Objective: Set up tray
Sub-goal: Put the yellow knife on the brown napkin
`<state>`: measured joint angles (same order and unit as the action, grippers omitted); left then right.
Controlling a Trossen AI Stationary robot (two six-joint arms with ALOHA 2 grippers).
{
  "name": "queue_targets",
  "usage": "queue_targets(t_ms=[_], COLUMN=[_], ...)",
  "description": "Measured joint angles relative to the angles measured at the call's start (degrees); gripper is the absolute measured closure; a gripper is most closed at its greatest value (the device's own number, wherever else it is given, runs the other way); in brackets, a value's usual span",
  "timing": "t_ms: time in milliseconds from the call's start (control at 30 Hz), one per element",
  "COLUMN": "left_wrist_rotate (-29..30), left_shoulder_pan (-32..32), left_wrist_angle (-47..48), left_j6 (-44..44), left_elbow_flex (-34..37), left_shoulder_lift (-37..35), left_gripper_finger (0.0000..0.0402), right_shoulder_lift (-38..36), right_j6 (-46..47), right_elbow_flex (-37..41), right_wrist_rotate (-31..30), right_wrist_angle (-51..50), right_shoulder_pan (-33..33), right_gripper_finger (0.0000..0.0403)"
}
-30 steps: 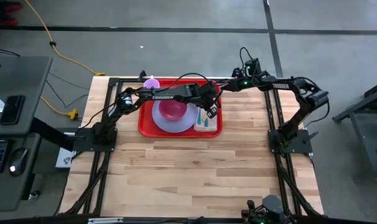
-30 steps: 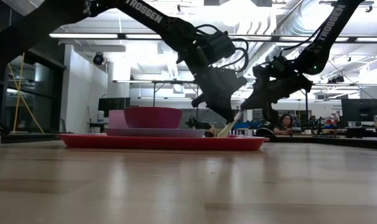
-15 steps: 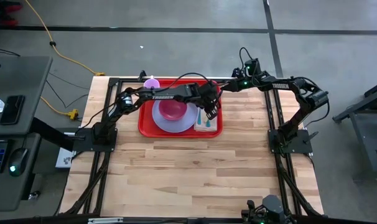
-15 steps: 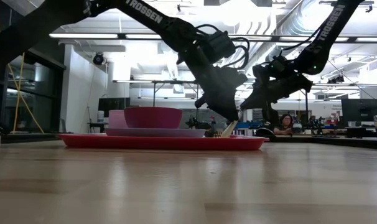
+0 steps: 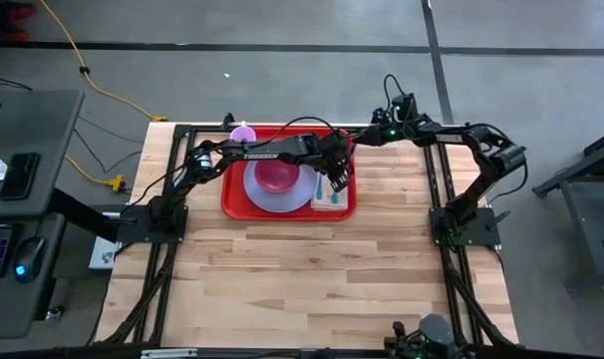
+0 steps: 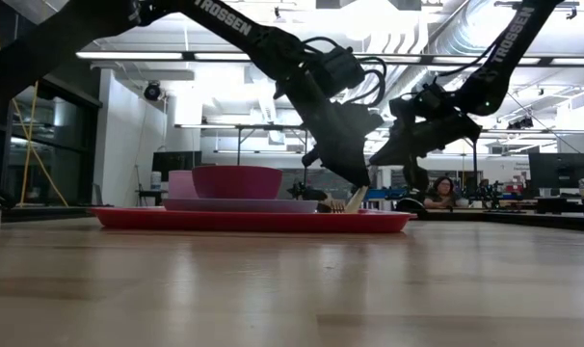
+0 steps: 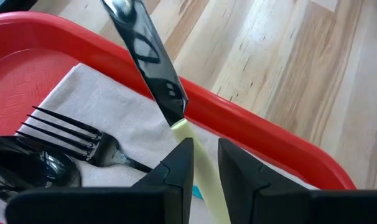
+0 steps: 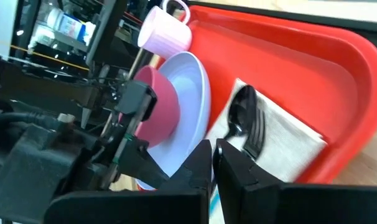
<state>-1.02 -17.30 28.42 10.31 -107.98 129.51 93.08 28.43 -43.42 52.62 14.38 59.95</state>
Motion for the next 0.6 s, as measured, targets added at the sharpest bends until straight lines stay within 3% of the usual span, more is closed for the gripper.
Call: queue_targets(t_ms=[600], left_wrist_rotate=[0.04], left_shoulder_pan=[0.00], left_wrist_angle=[0.00], left_j6=[0.44], left_elbow_flex=[0.00], left_shoulder_lift=[-0.04], left_gripper_finger=[0.0295], right_shoulder_lift=[0.00], right_j6=[1.37], right_elbow_flex=[0.00], right_wrist_rotate=[-1.31], right_wrist_angle=[1.55], right_shoulder_pan=[-1.85], right_gripper_finger=[0.0403])
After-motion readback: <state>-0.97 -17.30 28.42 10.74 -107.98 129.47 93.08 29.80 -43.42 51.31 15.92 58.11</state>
